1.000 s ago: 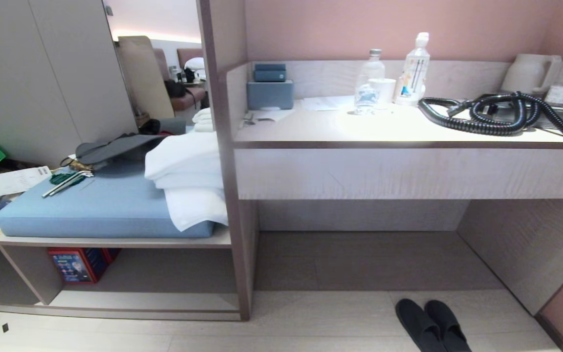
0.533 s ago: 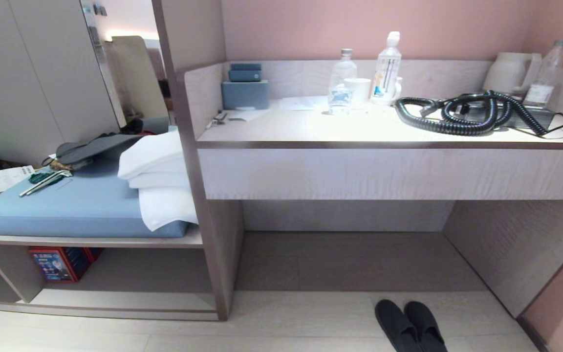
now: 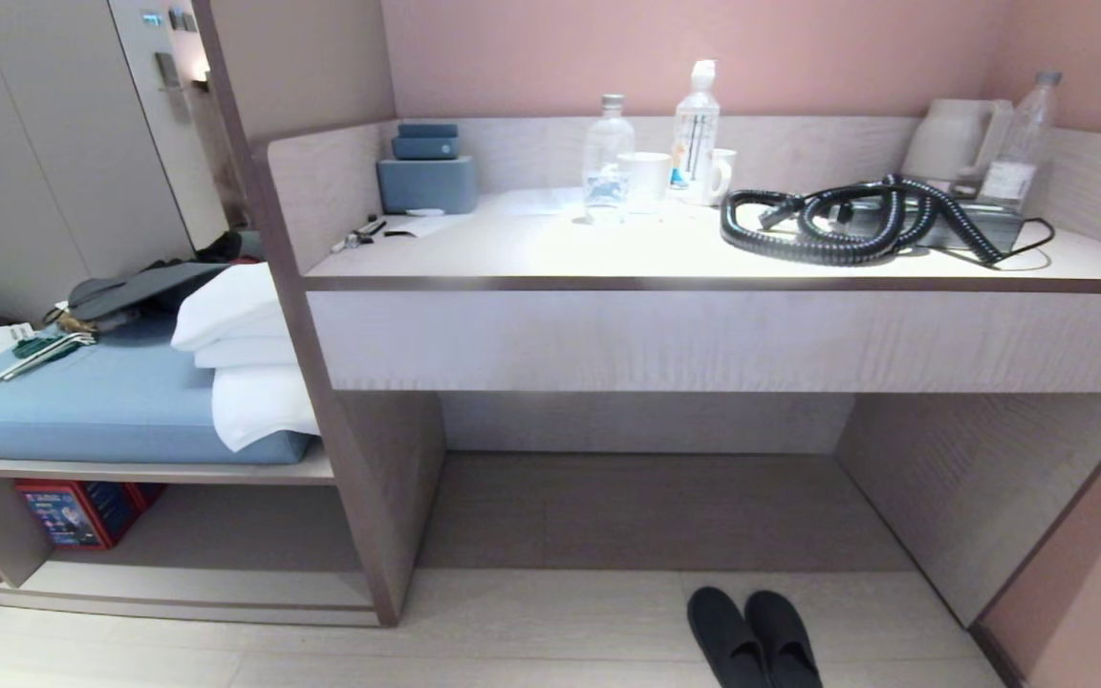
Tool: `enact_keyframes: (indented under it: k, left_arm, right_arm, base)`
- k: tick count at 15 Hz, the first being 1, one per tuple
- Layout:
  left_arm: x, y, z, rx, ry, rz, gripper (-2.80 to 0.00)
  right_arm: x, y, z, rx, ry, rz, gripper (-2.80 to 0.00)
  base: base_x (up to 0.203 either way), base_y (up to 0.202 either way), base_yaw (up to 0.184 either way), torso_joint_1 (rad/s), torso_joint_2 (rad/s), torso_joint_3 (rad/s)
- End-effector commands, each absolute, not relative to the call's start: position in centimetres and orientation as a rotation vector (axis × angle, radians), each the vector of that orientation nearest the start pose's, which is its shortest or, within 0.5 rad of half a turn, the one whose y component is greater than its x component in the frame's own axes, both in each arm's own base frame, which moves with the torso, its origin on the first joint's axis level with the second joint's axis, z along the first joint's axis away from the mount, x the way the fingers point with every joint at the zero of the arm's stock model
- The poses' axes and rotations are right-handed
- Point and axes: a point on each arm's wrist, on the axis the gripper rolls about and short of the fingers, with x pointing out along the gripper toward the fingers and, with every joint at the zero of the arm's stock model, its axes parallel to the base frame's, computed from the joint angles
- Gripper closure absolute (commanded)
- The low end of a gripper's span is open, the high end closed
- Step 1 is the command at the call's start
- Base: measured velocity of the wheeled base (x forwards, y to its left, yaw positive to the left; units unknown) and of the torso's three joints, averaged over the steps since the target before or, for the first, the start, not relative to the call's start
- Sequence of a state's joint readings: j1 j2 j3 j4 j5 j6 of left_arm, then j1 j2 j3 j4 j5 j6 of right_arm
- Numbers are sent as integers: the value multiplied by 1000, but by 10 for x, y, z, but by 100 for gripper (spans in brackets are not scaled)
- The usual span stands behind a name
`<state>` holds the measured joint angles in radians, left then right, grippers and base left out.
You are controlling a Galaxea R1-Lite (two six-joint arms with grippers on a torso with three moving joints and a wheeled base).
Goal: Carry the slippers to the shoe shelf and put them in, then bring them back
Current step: Pick up the slippers on the floor
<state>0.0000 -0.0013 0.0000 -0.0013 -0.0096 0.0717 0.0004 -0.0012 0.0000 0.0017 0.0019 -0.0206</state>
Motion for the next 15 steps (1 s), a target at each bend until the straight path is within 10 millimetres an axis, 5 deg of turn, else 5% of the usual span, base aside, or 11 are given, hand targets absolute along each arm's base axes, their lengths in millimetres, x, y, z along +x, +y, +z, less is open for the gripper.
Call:
enact_keyframes:
  k: [1,15]
  left_arm:
    - [-23,0,76,72,-3,-9,0]
    - [-23,0,76,71,-2,-11,0]
  right_arm:
    - [-23,0,75,-21,2,3,0]
    - [-23,0,75,-24,2,2,0]
  base:
    - [0,-116,3,7,2,2]
    - [0,0,0,0,1,-42]
